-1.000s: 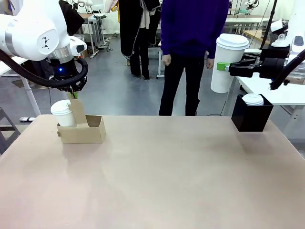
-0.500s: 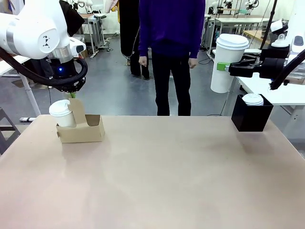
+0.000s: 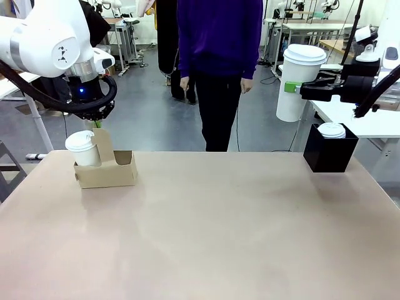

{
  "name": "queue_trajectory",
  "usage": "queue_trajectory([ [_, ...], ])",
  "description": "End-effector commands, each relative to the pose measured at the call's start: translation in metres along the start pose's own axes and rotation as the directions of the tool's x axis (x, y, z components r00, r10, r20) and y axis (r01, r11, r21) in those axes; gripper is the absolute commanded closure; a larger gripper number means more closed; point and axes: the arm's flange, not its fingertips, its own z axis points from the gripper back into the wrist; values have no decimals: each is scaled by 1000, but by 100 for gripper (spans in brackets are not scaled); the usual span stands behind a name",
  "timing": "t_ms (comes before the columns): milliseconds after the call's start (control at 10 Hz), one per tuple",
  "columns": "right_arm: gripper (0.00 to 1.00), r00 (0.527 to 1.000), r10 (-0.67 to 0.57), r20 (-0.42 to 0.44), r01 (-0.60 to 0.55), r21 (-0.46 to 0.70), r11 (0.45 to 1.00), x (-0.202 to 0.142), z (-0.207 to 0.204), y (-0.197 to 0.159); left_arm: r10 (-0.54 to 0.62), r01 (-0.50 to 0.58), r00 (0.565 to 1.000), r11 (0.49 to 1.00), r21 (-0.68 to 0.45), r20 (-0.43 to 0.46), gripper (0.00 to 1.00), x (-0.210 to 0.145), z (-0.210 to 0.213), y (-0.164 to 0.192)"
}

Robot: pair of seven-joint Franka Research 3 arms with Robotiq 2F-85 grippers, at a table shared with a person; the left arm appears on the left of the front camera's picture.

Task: Pour a drink into a cup and package it in a carrier.
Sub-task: Position the Cup Carrier in the center of the table.

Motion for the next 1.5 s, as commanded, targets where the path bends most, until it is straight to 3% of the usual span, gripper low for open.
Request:
queue_trajectory([
  [0,20,1000,18,15,-18,-2,1000,2,-2,0,41,-41,999,999,-21,7,98,-7,29,-6],
  [300,20,1000,18,15,-18,-2,1000,2,-2,0,61,-59,997,998,-27,50,98,-40,84,-46],
  [600,20,1000,18,15,-18,-2,1000,2,-2,0,19,-17,999,998,-62,42,98,-111,124,-104],
  [1000,20,1000,18,15,-18,-2,1000,2,-2,0,-56,56,998,995,-78,1,98,-197,109,-179],
  [1200,20,1000,18,15,-18,-2,1000,2,-2,0,-105,104,994,992,-66,-11,98,-221,82,-214],
  [1400,20,1000,18,15,-18,-2,1000,2,-2,0,-102,104,994,994,-46,40,98,-237,66,-239],
])
